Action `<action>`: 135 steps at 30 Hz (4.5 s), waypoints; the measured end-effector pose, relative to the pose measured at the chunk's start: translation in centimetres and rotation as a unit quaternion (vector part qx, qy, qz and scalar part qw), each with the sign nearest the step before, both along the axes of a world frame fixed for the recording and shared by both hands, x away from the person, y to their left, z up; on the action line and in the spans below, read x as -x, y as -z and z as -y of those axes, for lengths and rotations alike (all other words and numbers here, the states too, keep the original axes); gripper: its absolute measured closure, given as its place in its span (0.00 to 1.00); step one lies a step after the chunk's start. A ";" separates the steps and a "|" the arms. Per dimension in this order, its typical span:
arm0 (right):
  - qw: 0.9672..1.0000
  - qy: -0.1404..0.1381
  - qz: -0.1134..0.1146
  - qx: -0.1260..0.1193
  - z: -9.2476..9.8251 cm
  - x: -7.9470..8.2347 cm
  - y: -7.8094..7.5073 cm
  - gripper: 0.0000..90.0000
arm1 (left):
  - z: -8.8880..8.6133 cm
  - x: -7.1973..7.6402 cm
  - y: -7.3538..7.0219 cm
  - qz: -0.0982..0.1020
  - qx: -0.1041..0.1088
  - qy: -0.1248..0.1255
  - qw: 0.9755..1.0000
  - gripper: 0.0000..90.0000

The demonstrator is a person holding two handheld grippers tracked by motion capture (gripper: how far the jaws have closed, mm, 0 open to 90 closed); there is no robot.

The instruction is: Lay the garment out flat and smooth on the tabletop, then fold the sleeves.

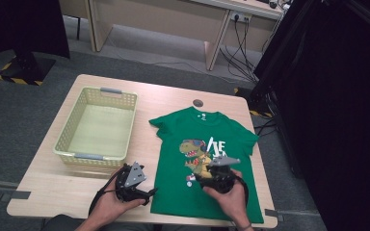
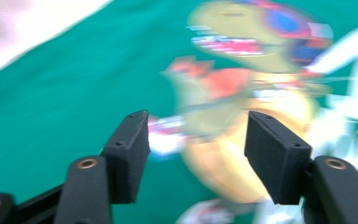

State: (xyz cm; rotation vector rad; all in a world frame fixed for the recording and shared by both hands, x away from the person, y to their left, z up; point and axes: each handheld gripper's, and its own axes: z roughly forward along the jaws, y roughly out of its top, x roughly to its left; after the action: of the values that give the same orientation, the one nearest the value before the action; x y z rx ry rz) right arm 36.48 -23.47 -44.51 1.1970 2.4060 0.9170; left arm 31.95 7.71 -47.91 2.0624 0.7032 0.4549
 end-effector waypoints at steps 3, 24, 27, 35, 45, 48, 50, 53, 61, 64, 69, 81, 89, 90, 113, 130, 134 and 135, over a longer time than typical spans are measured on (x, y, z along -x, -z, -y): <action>0.999 0.037 -0.008 0.005 1.1 -2.5 0.0 0.41 | 0.0 0.0 0.0 0.001 0.000 0.000 1.000 0.12; 0.999 -0.016 -0.021 0.027 -2.4 -5.7 1.6 0.45 | 0.1 0.0 0.0 -0.001 -0.002 0.002 1.000 0.12; 0.999 -0.018 -0.022 0.028 -2.5 -5.8 1.6 0.45 | 0.0 0.0 0.0 0.000 -0.002 0.002 1.000 0.12; 0.999 -0.033 -0.021 0.023 -2.8 -6.6 1.7 0.44 | 0.1 0.1 0.0 0.003 -0.001 0.003 1.000 0.12; 0.999 0.011 0.008 -0.029 -0.9 -6.0 0.3 0.39 | 0.0 -0.1 0.0 -0.004 -0.001 -0.002 1.000 0.12; 0.998 0.040 0.013 -0.038 0.7 -5.6 -0.4 0.38 | 0.1 -0.1 0.0 -0.003 -0.002 -0.001 1.000 0.12; 0.997 0.060 0.017 -0.046 2.0 -5.3 -0.6 0.37 | 0.1 0.0 0.0 -0.002 -0.003 -0.001 1.000 0.12; 0.995 0.084 0.020 -0.057 4.0 -4.7 -0.6 0.37 | 0.1 0.0 0.0 -0.001 -0.004 -0.001 1.000 0.12; 0.988 0.131 0.025 -0.077 7.2 -3.5 -0.7 0.35 | 0.0 -0.1 0.0 -0.003 -0.001 -0.002 1.000 0.12; 0.988 0.131 0.026 -0.076 7.5 -3.3 -0.7 0.35 | 0.1 -0.1 0.0 -0.003 -0.002 -0.003 1.000 0.12; 0.988 0.133 0.027 -0.077 7.7 -3.0 -0.4 0.34 | 0.1 0.0 0.0 -0.002 -0.004 -0.002 1.000 0.12; 0.986 0.143 0.026 -0.078 8.2 -3.3 -0.5 0.34 | 0.1 0.0 0.0 -0.002 -0.001 -0.002 1.000 0.12; 0.982 0.168 0.026 -0.083 10.2 -4.1 -0.8 0.35 | 0.1 0.0 0.0 0.000 -0.003 -0.002 1.000 0.12; 0.981 0.173 0.027 -0.081 10.6 -4.3 -0.9 0.35 | 0.1 0.0 0.0 0.000 -0.003 -0.002 1.000 0.12; 0.955 0.291 -0.020 -0.055 17.0 -13.6 -1.1 0.40 | 0.2 0.2 0.0 0.007 -0.006 0.004 1.000 0.12; 0.951 0.302 -0.049 -0.044 16.9 -15.7 0.4 0.45 | 0.2 0.2 0.0 0.007 -0.008 0.006 1.000 0.12; 0.953 0.297 -0.053 -0.038 16.8 -15.8 0.9 0.49 | 0.2 0.2 0.0 0.007 -0.006 0.005 1.000 0.12; 0.953 0.297 -0.052 -0.038 16.7 -15.8 1.0 0.50 | 0.2 0.2 0.0 0.007 -0.006 0.005 1.000 0.12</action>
State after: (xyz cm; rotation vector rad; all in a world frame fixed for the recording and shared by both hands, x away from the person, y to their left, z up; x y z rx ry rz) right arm 52.24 -40.20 -45.48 1.8878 1.8946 0.7625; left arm 31.73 7.52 -47.93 2.0720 0.6820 0.4685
